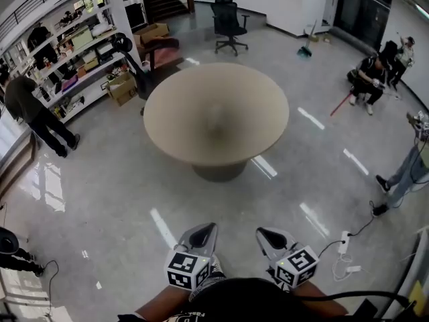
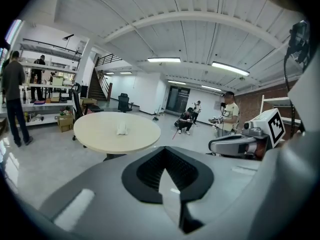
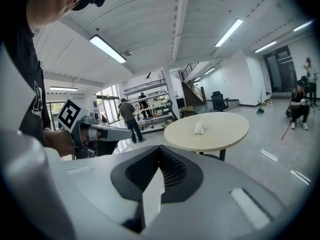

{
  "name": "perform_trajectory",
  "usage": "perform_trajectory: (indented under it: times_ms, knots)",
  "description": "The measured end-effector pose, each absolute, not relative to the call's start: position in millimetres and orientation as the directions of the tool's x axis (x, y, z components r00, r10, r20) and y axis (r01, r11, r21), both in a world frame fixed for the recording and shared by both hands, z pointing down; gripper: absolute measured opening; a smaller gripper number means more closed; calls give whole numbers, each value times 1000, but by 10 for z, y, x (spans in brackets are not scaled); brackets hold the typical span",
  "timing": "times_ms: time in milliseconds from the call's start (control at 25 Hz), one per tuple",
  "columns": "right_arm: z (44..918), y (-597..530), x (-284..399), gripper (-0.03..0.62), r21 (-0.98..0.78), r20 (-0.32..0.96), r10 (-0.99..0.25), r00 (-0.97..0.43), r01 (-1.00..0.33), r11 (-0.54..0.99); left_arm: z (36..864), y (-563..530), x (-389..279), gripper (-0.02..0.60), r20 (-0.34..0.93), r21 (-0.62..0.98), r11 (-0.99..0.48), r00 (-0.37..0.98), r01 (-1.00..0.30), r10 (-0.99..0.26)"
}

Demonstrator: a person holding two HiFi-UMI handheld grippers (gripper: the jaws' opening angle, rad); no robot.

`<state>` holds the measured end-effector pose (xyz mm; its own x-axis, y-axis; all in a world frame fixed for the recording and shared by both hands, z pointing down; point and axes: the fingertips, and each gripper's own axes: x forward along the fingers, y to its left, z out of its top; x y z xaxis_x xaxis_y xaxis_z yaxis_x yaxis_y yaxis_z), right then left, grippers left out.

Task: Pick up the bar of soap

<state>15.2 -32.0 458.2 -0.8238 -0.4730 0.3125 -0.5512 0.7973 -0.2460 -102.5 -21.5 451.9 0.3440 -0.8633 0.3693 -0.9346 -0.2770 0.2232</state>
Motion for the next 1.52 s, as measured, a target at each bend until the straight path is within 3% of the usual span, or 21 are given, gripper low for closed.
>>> perform_trajectory:
  times_ms: [520,840,1160,1520]
  knots:
    - [4500,-1002,-750,6,-194,342,-507,-791,-588,785,4602,-942,-2031,8,366,246,-292,368,-924,-855]
    - [4546,-1342,-842,6,-225,359,-472,-806,-565,794,4638,-1248,-2062,8,396,255,-273,358,-928,-846]
    - [4283,-2239,-931,6,-234,305,-385,-871,-460,857,4394,-1932,-2060,8,412,209,-181,255,-961,-875]
    - [4688,-3358,-416,6,-270,285,-259,-923,-337,902,4609,-3057,-1502,8,411,154,-69,127,-986,-903]
